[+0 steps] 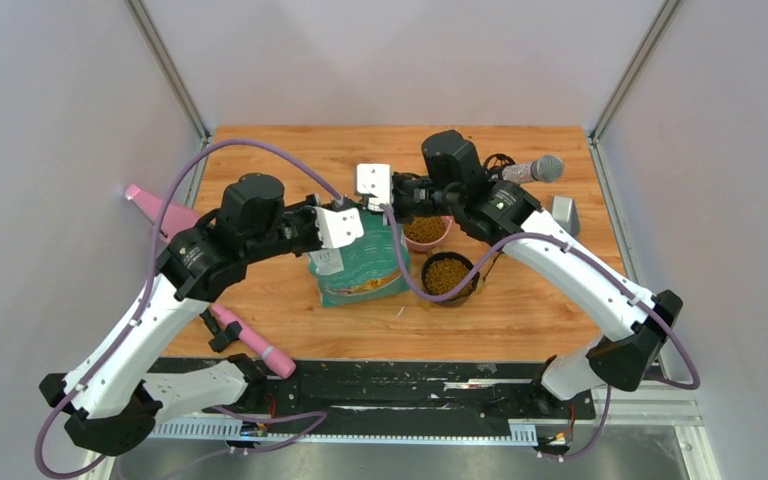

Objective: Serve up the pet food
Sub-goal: Close the pet food bag at the center of the board.

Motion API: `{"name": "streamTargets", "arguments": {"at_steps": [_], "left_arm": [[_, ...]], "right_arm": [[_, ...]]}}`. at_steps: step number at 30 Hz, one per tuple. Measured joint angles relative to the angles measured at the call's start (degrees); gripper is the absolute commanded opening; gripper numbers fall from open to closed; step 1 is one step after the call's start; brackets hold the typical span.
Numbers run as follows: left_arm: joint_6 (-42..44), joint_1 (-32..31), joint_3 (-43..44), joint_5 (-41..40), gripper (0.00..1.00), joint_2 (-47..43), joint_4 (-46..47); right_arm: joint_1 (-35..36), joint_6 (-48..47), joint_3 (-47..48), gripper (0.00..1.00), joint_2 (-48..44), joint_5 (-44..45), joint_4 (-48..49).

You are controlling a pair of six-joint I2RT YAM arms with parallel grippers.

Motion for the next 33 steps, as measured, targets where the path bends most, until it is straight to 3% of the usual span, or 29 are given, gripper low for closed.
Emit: {"name": "streamTargets", "arguments": {"at_steps": [10,16,23,30,33], "left_arm": [[4.7,-2.6,-1.8,-11.4,0.0,1.6,5.0],[0.0,-4.2,-1.8,-21.3,0.0,7.1,13.5],[-3.8,-6.6,-4.4,-28.8,0.0,8.0,19.6],[-7.3,-6.7,-9.1,-34.6,0.0,6.4,27.0],[-9.5,-6.7,-9.3,-37.4,0.05,6.3,27.3]], "right_arm": [[0.1,2.0,-9.7,0.0,-6.7,7.9,8.5],[-2.7,8.7,-16.0,0.0,-9.1,11.7,17.5],[-4.7,12.3,-19.2,0.0,-10.7,11.4,21.2],[-4.3,9.3,-20.7,0.0,-10.8,10.6,23.4],[-4.2,7.3,-20.7,0.0,-10.8,10.1,24.2]]}}
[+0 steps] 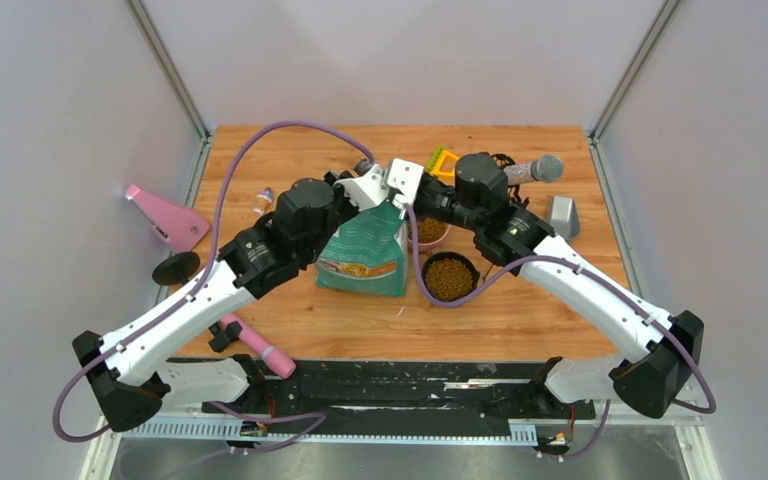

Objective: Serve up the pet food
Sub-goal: Close the pet food bag at the center of the board.

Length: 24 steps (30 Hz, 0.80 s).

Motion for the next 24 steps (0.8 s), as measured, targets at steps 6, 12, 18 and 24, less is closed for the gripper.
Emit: {"name": "streamTargets", "arguments": {"at_steps": [6,12,18,24], "left_arm": [[-2.7,0.0,-1.0,-4.2,0.07,-1.9,-0.3],[-4.3,0.0,-1.9,-6.3,0.06,-3.6,-0.4],[-9.3,0.0,-1.8,-7.0,0.0,-4.4,-1.5],[-13.2,0.3,0.3,-6.6,0.3,-4.0,-4.9]], "right_arm": [[0.0,-0.9,0.0,0.0,0.0,-1.8,0.9],[0.0,-0.9,0.0,0.0,-0.5,-2.4,0.7],[0.0,-1.1,-0.2,0.0,-1.2,-3.3,-0.2],[0.0,-0.9,-0.2,0.0,-1.2,-3.8,-0.2]]}}
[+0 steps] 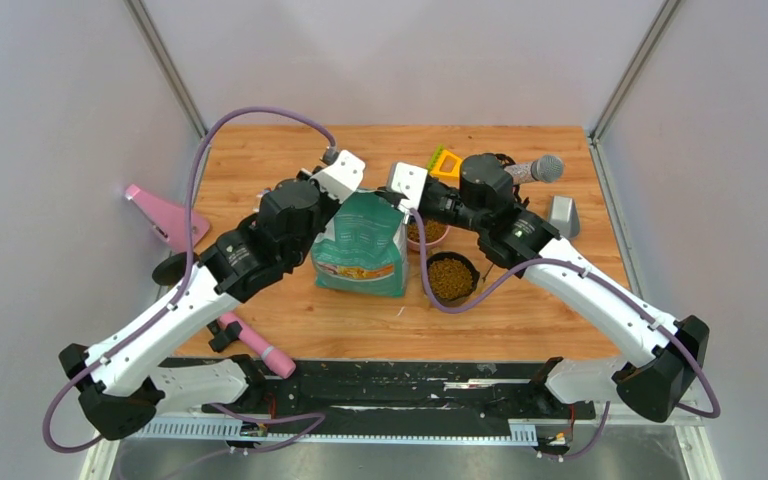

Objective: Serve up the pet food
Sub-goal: Close the pet food bag at the center of the board.

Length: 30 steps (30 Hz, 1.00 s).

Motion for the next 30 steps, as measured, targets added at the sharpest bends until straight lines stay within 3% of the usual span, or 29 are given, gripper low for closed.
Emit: {"name": "streamTargets", "arguments": {"at_steps": [1,2,5,6,7,9,12,19,25,30], "left_arm": [[-1.1,0.3,1.0,0.3,0.38,0.5,-1.2],[-1.7,0.5,2.0,0.2,0.53,1.1,-2.3],[-4.2,3.3,5.4,-4.4,0.79,1.9,-5.9],[-4.7,5.5,6.4,-7.1,0.95,1.4,-6.8],[-5.4,7.4,6.8,-8.8,0.97,0.7,-7.2],[-6.8,9.9,6.8,-9.4,0.99,-2.2,-7.6],[-7.6,9.7,3.8,-3.9,1.0,-9.8,-5.3],[-4.7,9.6,-10.6,10.4,1.0,-27.2,8.1],[-1.4,15.4,-7.1,22.9,1.0,-18.4,11.5],[-1.7,31.6,-6.3,43.2,1.0,-9.0,12.6]], "right_arm": [[0.0,0.0,0.0,0.0,0.0,0.0,0.0],[0.0,0.0,0.0,0.0,0.0,0.0,0.0],[-0.9,0.0,0.1,0.0,-0.7,0.6,-1.7],[-1.6,0.1,0.1,0.0,-1.4,0.9,-3.4],[-2.3,0.2,0.1,0.0,-2.0,1.0,-4.6],[-3.1,0.5,0.1,0.0,-2.7,1.0,-6.2],[-3.4,0.6,0.7,0.0,-2.8,1.1,-7.4],[-3.5,1.6,1.4,0.0,-2.6,1.0,-8.3],[-3.5,2.1,2.6,0.0,-1.6,1.0,-9.0],[-3.5,2.1,3.4,0.0,-1.0,1.0,-9.6]]}}
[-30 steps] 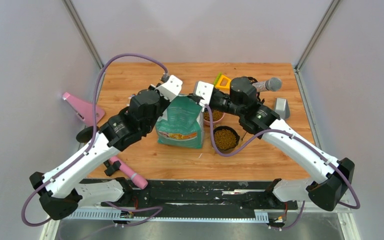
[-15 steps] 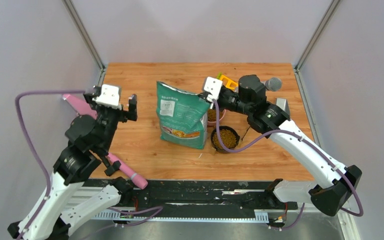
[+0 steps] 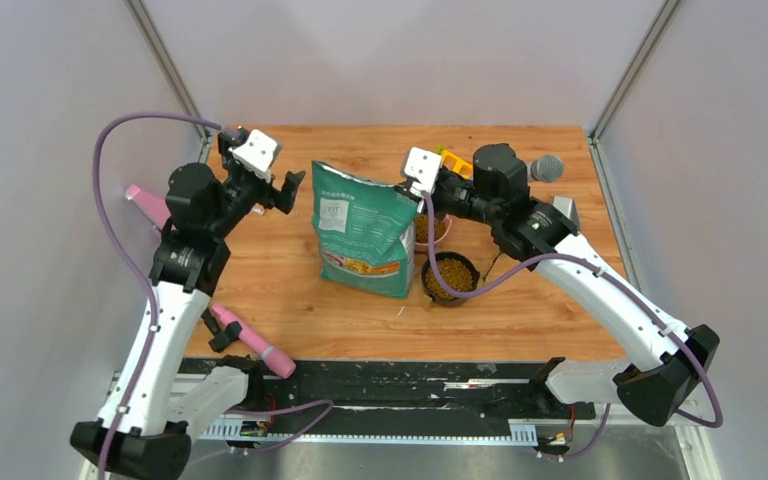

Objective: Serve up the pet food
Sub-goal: Close the pet food bag at the center of the board.

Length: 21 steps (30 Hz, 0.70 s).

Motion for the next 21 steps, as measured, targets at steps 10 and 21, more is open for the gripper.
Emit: {"name": "streamTargets", "arguments": {"at_steps": [10,21], "left_arm": [[-9.7,20.9,0.9,48.6,1.0,11.8,11.6],[-19.0,19.3,1.5,64.4,1.0,20.0,22.4]], "right_arm": [[0.0,0.0,1.4,0.0,0.7,0.1,-1.6],[0.0,0.1,1.8,0.0,1.1,0.0,-1.7]]}}
